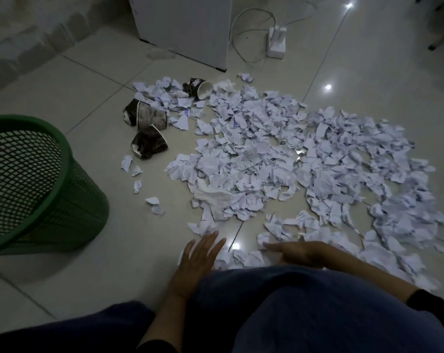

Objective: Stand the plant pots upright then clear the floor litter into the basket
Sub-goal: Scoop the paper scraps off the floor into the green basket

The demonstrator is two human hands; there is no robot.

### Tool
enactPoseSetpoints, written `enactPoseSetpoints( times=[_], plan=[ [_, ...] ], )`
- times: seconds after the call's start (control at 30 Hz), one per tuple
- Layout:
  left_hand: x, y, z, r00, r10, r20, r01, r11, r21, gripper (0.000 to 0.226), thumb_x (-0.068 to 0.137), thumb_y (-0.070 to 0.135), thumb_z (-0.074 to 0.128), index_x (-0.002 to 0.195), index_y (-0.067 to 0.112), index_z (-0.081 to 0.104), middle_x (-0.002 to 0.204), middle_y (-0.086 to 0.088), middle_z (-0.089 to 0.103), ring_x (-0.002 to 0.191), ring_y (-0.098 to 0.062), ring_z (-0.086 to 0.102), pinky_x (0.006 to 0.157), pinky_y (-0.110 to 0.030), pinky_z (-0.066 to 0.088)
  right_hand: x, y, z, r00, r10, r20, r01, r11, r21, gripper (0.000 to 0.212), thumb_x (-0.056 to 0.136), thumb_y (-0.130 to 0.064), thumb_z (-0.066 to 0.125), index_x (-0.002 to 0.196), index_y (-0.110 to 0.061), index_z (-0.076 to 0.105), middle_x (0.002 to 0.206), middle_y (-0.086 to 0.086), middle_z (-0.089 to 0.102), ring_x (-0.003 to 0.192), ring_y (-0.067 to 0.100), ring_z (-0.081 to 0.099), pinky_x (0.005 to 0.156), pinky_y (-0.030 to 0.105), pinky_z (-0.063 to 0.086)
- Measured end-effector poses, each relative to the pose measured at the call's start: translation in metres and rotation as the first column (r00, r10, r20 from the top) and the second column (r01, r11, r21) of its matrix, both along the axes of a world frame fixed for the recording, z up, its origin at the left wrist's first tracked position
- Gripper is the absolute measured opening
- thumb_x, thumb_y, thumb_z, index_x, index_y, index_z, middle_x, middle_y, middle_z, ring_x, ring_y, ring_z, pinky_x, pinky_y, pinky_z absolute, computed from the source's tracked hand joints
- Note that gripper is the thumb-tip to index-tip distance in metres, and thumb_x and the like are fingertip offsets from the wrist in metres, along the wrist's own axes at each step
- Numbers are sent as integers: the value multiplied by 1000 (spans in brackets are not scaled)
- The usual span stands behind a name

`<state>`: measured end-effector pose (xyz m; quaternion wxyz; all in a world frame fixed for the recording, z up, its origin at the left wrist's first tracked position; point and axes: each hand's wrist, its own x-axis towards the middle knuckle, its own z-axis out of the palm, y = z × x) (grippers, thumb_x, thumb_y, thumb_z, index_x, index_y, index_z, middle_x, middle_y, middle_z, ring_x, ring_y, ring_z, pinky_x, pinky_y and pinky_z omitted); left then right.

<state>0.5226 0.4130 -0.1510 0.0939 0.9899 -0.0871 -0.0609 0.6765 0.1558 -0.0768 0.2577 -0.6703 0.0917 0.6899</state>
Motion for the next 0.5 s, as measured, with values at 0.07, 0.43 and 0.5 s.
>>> enactPoseSetpoints(
  times=[0.07, 0.43, 0.5],
  plan=[
    [-10, -6, -5, 990, -136, -48, 137, 990, 28, 65, 97, 60, 16, 148, 23, 32, 157, -4, 25, 145, -22, 16, 114, -44, 6, -24, 5, 0, 995, -32, 92, 30, 999, 16, 62, 97, -56, 43, 139, -10, 50, 141, 13, 53, 108, 16, 63, 74, 12, 51],
    [69, -40, 19, 967, 252, -45, -256, 956, -143, 81, 89, 74, 17, 153, 27, 1, 159, -10, 14, 147, -25, 10, 116, -45, 5, 4, 3, 11, 807, -422, 414, 245, 876, 416, 61, 101, -48, 35, 104, 1, 70, 99, 21, 72, 78, 26, 67, 65, 29, 57],
    [76, -36, 24, 967, 256, -7, -253, 947, -199, 83, 88, 75, 20, 153, 28, 2, 161, -6, 7, 148, -22, 3, 117, -42, -1, 5, -6, 10, 871, -435, 228, 317, 853, 414, 70, 101, -50, 32, 103, 10, 68, 97, 25, 71, 80, 32, 68, 68, 34, 57]
  ],
)
